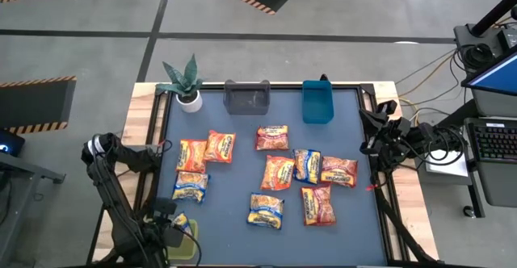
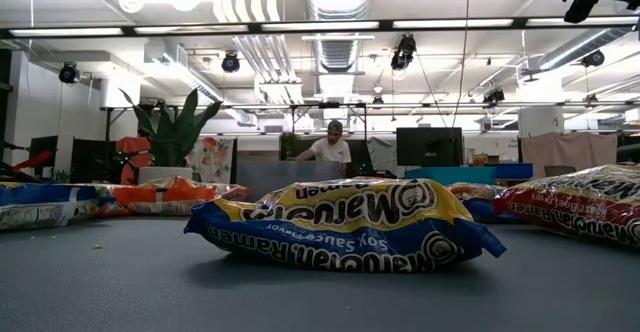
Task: Sort Maruchan noodles
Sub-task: Put the blue noodle pack into the yellow bin
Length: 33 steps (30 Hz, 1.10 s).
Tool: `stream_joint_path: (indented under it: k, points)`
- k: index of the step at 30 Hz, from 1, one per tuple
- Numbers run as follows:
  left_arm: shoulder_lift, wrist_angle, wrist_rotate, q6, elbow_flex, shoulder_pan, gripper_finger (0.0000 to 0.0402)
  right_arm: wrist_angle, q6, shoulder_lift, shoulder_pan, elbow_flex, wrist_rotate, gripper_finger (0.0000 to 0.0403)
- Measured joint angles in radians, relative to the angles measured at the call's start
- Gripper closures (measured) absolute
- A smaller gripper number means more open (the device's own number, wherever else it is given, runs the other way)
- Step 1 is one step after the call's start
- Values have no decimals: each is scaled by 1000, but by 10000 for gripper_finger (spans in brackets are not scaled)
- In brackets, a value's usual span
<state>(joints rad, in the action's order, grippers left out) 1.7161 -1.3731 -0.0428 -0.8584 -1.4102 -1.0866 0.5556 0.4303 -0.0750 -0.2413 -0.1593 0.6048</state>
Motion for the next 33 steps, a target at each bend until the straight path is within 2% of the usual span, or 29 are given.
stream_joint_path:
  k: [7, 12, 16, 21, 24, 27, 33]
  points:
    - [0, 28, -8, -3, 56, 1, 344, 0, 0, 0, 0, 0, 0, 394]
    - [0, 30, -49, -108, 44, 2, 304, 0, 0, 0, 0, 0, 0, 394]
    - [0, 25, -138, -212, -4, 2, 283, 0, 0, 0, 0, 0, 0, 394]
    - [-1, 8, -292, -466, -35, 3, 269, 0, 0, 0, 0, 0, 0, 394]
    - [-2, 42, -284, -504, -35, 4, 273, 0, 0, 0, 0, 0, 0, 394]
    - [19, 74, -281, -470, -35, 3, 294, 0, 0, 0, 0, 0, 0, 394]
    - [104, 67, -165, -391, -33, 3, 386, 0, 0, 0, 0, 0, 0, 394]
